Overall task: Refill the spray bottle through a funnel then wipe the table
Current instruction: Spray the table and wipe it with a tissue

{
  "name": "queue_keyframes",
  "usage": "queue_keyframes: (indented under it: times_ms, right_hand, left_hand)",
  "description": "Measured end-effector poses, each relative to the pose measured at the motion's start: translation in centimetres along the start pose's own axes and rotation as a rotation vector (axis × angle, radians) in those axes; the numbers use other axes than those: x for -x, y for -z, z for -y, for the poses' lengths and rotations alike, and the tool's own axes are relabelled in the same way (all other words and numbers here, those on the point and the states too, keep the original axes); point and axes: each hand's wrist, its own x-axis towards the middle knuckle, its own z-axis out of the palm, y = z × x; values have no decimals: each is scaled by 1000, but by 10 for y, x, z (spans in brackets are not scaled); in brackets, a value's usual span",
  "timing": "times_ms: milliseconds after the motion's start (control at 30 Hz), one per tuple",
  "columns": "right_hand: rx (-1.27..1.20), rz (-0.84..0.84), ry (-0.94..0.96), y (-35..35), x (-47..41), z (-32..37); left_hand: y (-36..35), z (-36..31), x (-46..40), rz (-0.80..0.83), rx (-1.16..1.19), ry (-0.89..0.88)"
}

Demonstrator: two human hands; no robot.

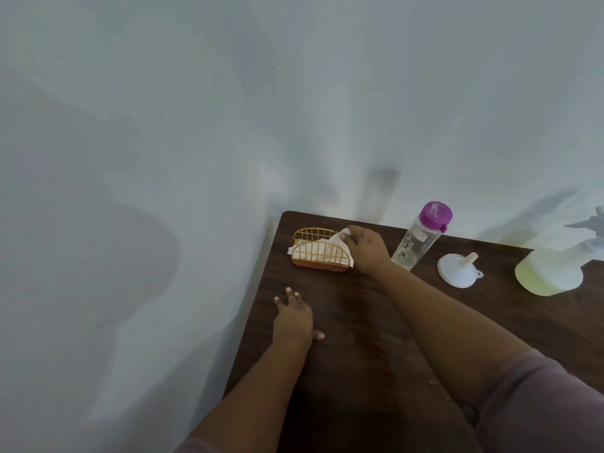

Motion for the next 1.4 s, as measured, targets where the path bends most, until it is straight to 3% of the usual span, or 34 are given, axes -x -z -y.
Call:
queue_keyframes:
  times_ms: [267,533,733,833,933,1100,1233,1400]
  right_hand:
    - [-101,-95,-25,6,5,18]
    - [-201,-25,-157,9,10,40]
    - [-62,44,-65,16,10,30]
    - [-72,-69,-29,17,8,29]
    - [-231,-167,-117,23,12,34]
    - [-580,-106,-277,29,20,40]
    - [-1097,-9,-408,36,31,39]
    - [-1147,245,-485,60,70,33]
  left_hand:
    - [-4,1,-4,-10,29,3]
    - [-6,1,-5,-27,48,4]
    - [-1,-2,-5,5,46,5]
    - [-2,-2,-3,-14,53,4]
    - [-5,0,-3,-20,62,5]
    - [-4,0,-3,-17,78,1]
    - [-4,-1,0,-24,69,6]
    - [-4,-2,12,-64,64,-14]
